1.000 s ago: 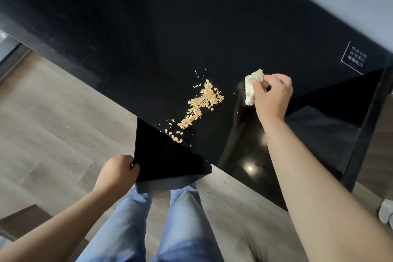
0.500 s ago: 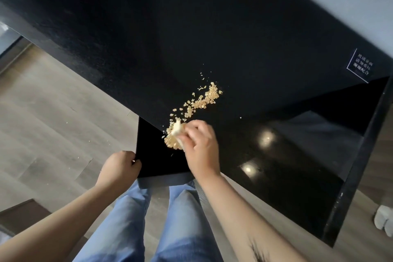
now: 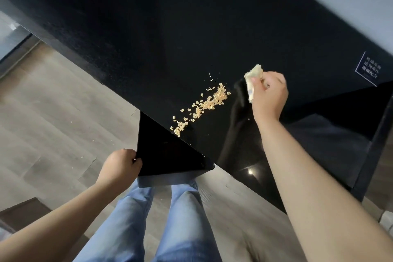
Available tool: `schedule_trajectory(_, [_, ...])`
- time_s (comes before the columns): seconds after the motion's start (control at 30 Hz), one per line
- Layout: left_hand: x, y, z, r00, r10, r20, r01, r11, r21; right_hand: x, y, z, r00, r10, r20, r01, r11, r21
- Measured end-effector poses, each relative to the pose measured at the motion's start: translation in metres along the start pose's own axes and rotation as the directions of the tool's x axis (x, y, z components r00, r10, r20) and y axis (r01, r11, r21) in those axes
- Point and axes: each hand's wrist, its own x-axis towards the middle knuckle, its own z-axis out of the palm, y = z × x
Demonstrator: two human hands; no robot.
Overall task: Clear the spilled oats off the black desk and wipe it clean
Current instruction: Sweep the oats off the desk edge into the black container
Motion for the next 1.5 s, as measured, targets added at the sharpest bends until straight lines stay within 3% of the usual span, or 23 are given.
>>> schedule_trajectory(0.13, [-0.001, -0.004, -0.002, 1.0, -0.014, -0.005, 0.014, 1.0, -0.001, 0.01, 0.007, 0.031, 1.0, 0.021, 0.02, -0.02, 0.998, -0.059])
schedule_trajectory(0.23, [-0.002, -0.007, -0.004, 1.0, -0.025, -0.008, 0.025, 1.0, 0.004, -0.015, -0.003, 0.048, 0.99, -0.099, 0.096, 0.097, 0.995, 0.027])
schedule_trajectory(0.47, [-0.001, -0.012, -0.01, 1.0, -0.029, -0.005, 0.029, 1.0, -0.01, -0.134, -0.018, 0.061, 0.852, -0.301, 0.428, 0.275, 0.954, 0.122])
schedule_trajectory(0.57, [0.0, -0.013, -0.013, 1.0, -0.029, -0.009, 0.029, 0.999, -0.02, -0.16, -0.026, 0.052, 0.82, -0.3, 0.487, 0.234, 0.953, 0.193])
schedule_trajectory(0.67, [0.002, -0.012, -0.015, 1.0, -0.021, -0.02, 0.02, 1.0, -0.02, -0.144, -0.034, 0.035, 0.866, -0.237, 0.44, 0.137, 0.959, 0.246])
schedule_trajectory(0.8, [0.005, -0.008, -0.016, 1.0, -0.017, -0.014, 0.016, 0.999, -0.031, -0.058, -0.03, 0.019, 0.976, -0.157, 0.154, 0.126, 0.973, 0.193])
schedule_trajectory(0.9, [0.006, -0.004, -0.016, 1.0, -0.022, -0.013, 0.022, 0.999, -0.024, 0.016, -0.021, 0.017, 0.996, -0.093, -0.014, 0.093, 0.992, 0.082])
schedule_trajectory(1.07, [0.009, 0.0, -0.013, 0.998, -0.063, -0.018, 0.063, 0.998, 0.007, 0.095, -0.007, 0.035, 1.0, 0.022, 0.004, -0.022, 1.0, 0.016])
schedule_trajectory(1.23, [0.012, 0.002, -0.007, 0.998, -0.057, -0.02, 0.058, 0.998, 0.038, 0.099, -0.005, 0.056, 1.0, -0.029, 0.008, 0.029, 0.999, -0.021])
schedule_trajectory(1.33, [0.013, 0.002, -0.006, 0.998, -0.056, -0.017, 0.057, 0.998, 0.039, 0.058, -0.02, 0.059, 0.979, -0.158, 0.131, 0.15, 0.986, 0.066])
schedule_trajectory(1.43, [0.013, 0.004, -0.009, 0.998, -0.059, -0.015, 0.06, 0.997, 0.039, -0.016, -0.032, 0.063, 0.888, -0.299, 0.348, 0.23, 0.947, 0.225])
schedule_trajectory(1.5, [0.012, 0.004, -0.012, 0.997, -0.07, -0.014, 0.071, 0.997, 0.044, -0.068, -0.034, 0.065, 0.835, -0.35, 0.423, 0.27, 0.933, 0.238])
